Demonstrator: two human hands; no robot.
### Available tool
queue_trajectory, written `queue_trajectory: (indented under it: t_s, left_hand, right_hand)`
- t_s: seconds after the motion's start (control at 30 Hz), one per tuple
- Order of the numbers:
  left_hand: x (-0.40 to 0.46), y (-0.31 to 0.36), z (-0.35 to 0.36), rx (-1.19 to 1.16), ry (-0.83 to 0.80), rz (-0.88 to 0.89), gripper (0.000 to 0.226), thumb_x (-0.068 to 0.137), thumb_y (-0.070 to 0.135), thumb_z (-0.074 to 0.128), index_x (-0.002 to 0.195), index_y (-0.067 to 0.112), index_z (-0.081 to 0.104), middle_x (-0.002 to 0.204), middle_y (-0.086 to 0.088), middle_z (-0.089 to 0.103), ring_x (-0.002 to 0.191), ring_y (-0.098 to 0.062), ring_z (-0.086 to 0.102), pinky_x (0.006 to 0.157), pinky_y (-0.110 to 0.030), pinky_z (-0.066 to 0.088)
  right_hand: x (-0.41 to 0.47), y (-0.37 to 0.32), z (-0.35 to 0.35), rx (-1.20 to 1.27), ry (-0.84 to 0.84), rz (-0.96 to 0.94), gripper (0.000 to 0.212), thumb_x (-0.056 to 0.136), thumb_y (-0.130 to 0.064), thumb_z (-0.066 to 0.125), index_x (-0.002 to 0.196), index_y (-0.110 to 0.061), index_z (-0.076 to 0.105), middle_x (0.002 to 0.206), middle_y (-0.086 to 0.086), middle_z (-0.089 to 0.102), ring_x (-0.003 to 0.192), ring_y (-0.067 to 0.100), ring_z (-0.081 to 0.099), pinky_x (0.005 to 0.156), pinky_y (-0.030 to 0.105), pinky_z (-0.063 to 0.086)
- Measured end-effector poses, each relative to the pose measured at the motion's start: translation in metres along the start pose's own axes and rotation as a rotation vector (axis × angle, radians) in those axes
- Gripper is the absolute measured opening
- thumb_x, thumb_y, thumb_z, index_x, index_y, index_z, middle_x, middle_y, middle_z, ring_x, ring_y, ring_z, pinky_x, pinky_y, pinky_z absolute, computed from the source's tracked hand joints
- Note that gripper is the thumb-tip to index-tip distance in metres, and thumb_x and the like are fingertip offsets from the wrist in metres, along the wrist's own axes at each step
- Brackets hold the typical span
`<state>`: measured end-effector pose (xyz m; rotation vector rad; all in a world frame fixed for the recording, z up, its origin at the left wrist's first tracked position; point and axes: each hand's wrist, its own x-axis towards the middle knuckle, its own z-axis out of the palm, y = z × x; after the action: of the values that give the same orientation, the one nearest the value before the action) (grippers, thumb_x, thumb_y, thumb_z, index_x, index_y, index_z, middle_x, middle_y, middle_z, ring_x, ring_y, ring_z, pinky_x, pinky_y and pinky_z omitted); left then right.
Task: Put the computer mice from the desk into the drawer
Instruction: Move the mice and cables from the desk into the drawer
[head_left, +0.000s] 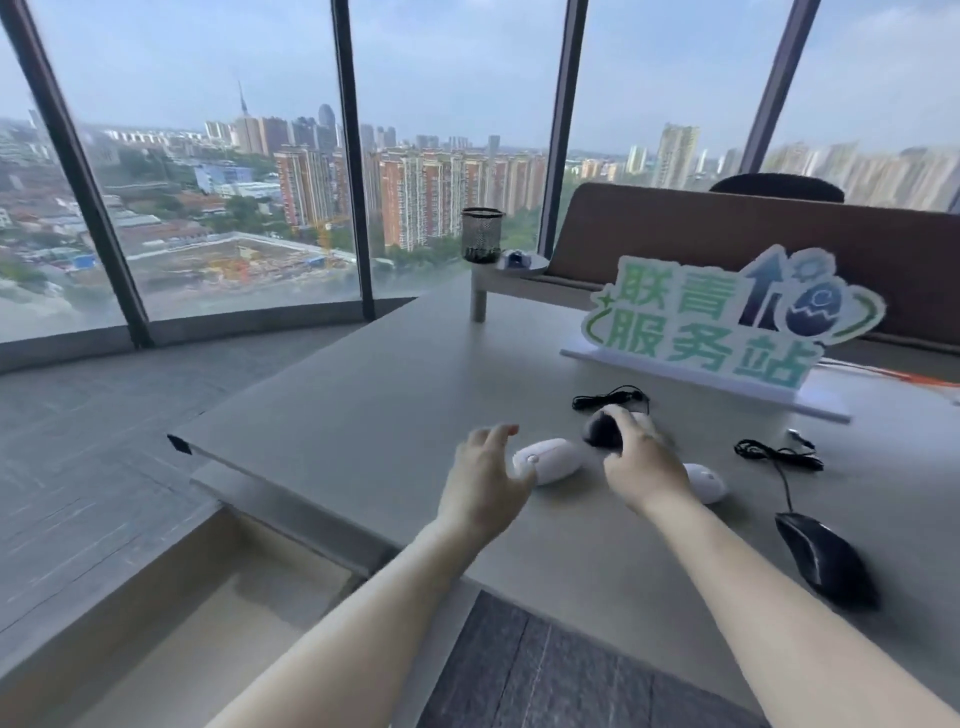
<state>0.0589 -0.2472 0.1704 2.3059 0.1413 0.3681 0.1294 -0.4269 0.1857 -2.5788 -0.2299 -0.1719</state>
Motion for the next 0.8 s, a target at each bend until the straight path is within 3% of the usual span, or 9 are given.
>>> queue_trajectory:
  t_s: [0.13, 0.3, 0.37, 0.43, 0.6, 0.7, 0.8]
  left_hand:
    - [0.033, 0.006, 0.044, 0.296, -0.162, -0.027, 0.079, 0.082, 0.047, 0.057, 0.151, 0.032, 0.02, 0.157, -0.008, 0.024, 0.14, -0.031, 0.029, 0.111, -0.04, 0.029]
    - [0.043, -0.009, 0.066, 0.394, -0.095, 0.056, 0.057, 0.086, 0.045, 0.047, 0.14, 0.03, 0.038, 0.136, -0.004, 0.051, 0.126, -0.03, 0.044, 0.104, -0.037, 0.031]
    - [0.05, -0.016, 0.069, 0.384, -0.078, 0.063, 0.054, 0.087, 0.046, 0.048, 0.138, 0.029, 0.041, 0.129, -0.003, 0.052, 0.122, -0.029, 0.045, 0.1, -0.036, 0.033]
    - [0.048, -0.019, 0.063, 0.321, -0.059, 0.052, 0.056, 0.085, 0.044, 0.05, 0.137, 0.027, 0.041, 0.127, -0.005, 0.051, 0.119, -0.03, 0.046, 0.097, -0.036, 0.037]
    - [0.039, -0.035, 0.026, 0.066, 0.134, -0.03, 0.06, 0.083, 0.038, 0.058, 0.138, 0.022, 0.043, 0.124, -0.006, 0.051, 0.115, -0.027, 0.051, 0.091, -0.035, 0.045]
    - [0.025, -0.042, -0.013, -0.017, 0.251, -0.053, 0.064, 0.082, 0.037, 0.062, 0.14, 0.019, 0.043, 0.123, -0.004, 0.051, 0.11, -0.023, 0.055, 0.085, -0.03, 0.045]
    - [0.004, -0.057, -0.062, -0.046, 0.378, -0.076, 0.059, 0.083, 0.036, 0.063, 0.137, 0.018, 0.046, 0.121, -0.004, 0.052, 0.103, -0.022, 0.056, 0.085, -0.031, 0.046]
  right_hand:
    - [0.04, 0.021, -0.008, -0.248, -0.133, 0.034, 0.08, 0.08, 0.002, 0.04, 0.151, -0.031, 0.023, 0.163, 0.005, 0.011, 0.141, 0.037, 0.019, 0.113, 0.044, 0.028]
    - [0.077, 0.029, 0.005, -0.439, -0.358, -0.005, 0.085, 0.082, 0.003, 0.035, 0.153, -0.038, 0.011, 0.164, -0.006, -0.008, 0.149, 0.035, -0.002, 0.116, 0.049, 0.024]
    - [0.094, 0.034, 0.013, -0.468, -0.416, -0.012, 0.083, 0.083, -0.001, 0.036, 0.153, -0.036, 0.01, 0.165, -0.005, -0.004, 0.149, 0.036, 0.0, 0.116, 0.051, 0.023]
    - [0.099, 0.036, 0.014, -0.502, -0.41, -0.019, 0.078, 0.083, -0.006, 0.04, 0.151, -0.034, 0.016, 0.161, 0.001, 0.01, 0.145, 0.038, 0.014, 0.112, 0.05, 0.031]
    - [0.091, 0.008, 0.013, -0.602, -0.448, -0.177, 0.055, 0.077, -0.013, 0.048, 0.126, -0.036, 0.043, 0.131, 0.002, 0.041, 0.118, 0.034, 0.042, 0.087, 0.042, 0.047]
    - [0.07, -0.026, 0.009, -0.508, -0.298, -0.283, 0.051, 0.075, -0.017, 0.056, 0.12, -0.034, 0.041, 0.122, -0.002, 0.05, 0.111, 0.03, 0.048, 0.073, 0.038, 0.046]
    - [0.043, -0.08, -0.001, -0.235, -0.095, -0.39, 0.06, 0.074, -0.03, 0.066, 0.127, -0.03, 0.039, 0.121, 0.002, 0.055, 0.106, 0.03, 0.052, 0.075, 0.039, 0.048]
